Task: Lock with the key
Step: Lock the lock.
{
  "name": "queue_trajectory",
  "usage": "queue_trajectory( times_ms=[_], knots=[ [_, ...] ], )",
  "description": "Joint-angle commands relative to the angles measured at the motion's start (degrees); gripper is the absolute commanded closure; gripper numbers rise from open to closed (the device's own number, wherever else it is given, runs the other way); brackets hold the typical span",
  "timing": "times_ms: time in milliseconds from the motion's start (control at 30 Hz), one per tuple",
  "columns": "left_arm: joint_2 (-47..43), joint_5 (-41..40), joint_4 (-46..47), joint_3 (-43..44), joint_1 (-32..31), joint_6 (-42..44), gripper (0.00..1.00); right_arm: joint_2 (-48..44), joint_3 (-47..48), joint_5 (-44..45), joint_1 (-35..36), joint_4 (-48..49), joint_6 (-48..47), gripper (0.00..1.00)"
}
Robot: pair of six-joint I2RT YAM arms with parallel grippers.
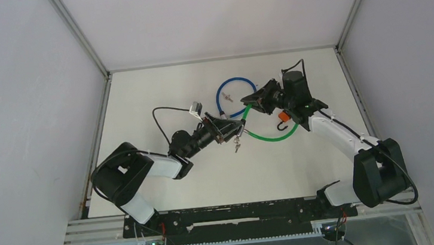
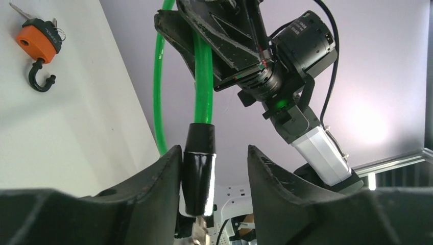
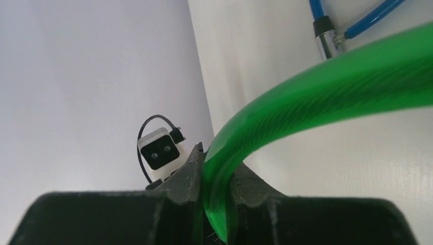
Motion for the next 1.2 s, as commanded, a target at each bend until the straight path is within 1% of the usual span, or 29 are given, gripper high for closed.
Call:
queue_trajectory(
  times_ms=[0,33,100,167,200,233,267,467,633,767,867,900,933,1000,1067,1133,1167],
  knots=[
    [-0.5,-1.5,5.2,-1.2,0.6,0.2,0.42,-2.8,0.8,2.5,-1.0,-1.6,-1.4,1.00],
    [-0.4,-1.7,5.1,-1.3,0.6,0.3,0.37,-2.7,0.9,2.3,-1.2,-1.9,-1.5,1.00],
    [-0.5,-2.5,5.2,-1.8,0.7,0.6,0.24,-2.5,0.8,2.2,-1.4,-2.8,-1.7,1.00],
    [-1.1,-3.1,5.1,-2.4,0.6,1.8,0.18,-2.6,0.8,2.4,-1.7,-3.4,-1.9,1.00],
    [-1.4,-3.5,5.1,-2.9,0.7,2.4,0.08,-2.6,0.8,2.4,-1.9,-3.6,-2.0,1.00],
    [-1.9,-4.2,5.1,-3.3,0.7,3.1,0.04,-2.7,0.8,2.5,-2.1,-3.8,-1.9,1.00],
    [-2.2,-4.8,5.1,-3.9,0.7,3.5,0.02,-2.8,0.8,2.7,-2.4,-3.9,-2.0,1.00],
    [-4.1,-8.4,4.9,-9.2,1.7,5.3,0.00,-3.3,0.8,2.5,-4.2,-3.6,-1.5,1.00],
    [-9.2,-12.4,-1.3,-12.7,0.7,9.9,0.00,-4.4,0.0,4.8,-4.9,-3.5,-0.4,1.00],
    [-17.3,-17.3,-13.1,-12.7,-1.8,14.8,0.01,-4.4,-0.9,5.9,-5.3,-2.4,1.5,1.00],
    [-22.4,-14.8,-24.8,-8.6,-2.0,21.5,0.01,-4.9,-2.2,6.9,-5.3,-1.4,4.4,1.00],
    [-23.7,-14.2,-26.6,-7.6,-2.4,24.5,0.01,-5.1,-2.6,7.6,-5.2,-1.5,5.5,1.00],
    [-25.8,-15.4,-29.0,-7.3,-3.0,26.2,0.00,-5.5,-3.1,8.2,-5.2,-1.6,6.6,1.00],
    [-28.2,-17.7,-33.2,-6.8,-3.3,27.7,0.00,-6.4,-4.2,8.9,-5.2,-0.6,9.6,1.00],
    [-29.4,-17.7,-36.3,-5.6,-3.4,29.6,0.00,-7.2,-4.5,10.0,-5.2,0.0,11.3,1.00],
    [-29.2,-16.5,-37.4,-4.7,-3.4,29.8,0.01,-7.3,-4.5,10.2,-5.1,0.9,12.4,1.00],
    [-28.7,-15.7,-36.9,-4.4,-3.3,29.5,0.04,-7.3,-4.5,10.2,-5.0,2.4,13.0,1.00]
  ],
)
